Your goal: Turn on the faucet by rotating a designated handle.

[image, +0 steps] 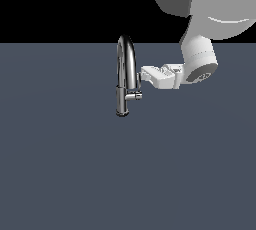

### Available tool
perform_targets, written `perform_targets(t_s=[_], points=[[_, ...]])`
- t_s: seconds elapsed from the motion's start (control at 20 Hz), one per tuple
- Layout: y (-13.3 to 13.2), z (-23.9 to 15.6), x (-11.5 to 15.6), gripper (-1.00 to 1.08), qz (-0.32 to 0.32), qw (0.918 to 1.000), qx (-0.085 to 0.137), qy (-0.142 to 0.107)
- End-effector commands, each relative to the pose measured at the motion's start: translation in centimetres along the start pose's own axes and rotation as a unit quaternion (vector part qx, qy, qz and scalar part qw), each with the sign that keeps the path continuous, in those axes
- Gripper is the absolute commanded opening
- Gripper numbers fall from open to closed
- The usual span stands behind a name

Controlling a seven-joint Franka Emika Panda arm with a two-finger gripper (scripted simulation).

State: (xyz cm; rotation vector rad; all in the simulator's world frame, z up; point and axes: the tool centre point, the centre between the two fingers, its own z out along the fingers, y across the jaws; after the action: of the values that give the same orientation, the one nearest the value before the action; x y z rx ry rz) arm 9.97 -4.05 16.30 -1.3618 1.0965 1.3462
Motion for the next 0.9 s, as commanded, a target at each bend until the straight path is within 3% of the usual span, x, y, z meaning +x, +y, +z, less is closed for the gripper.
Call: perform_targets(t_s=[0.0, 0.85], points=[[0.5, 0.0, -0.1, -1.0, 0.0, 1.0, -0.001, -0.001], [3.6, 0.0, -0.5, -1.0, 0.0, 1.0, -0.001, 0.0]])
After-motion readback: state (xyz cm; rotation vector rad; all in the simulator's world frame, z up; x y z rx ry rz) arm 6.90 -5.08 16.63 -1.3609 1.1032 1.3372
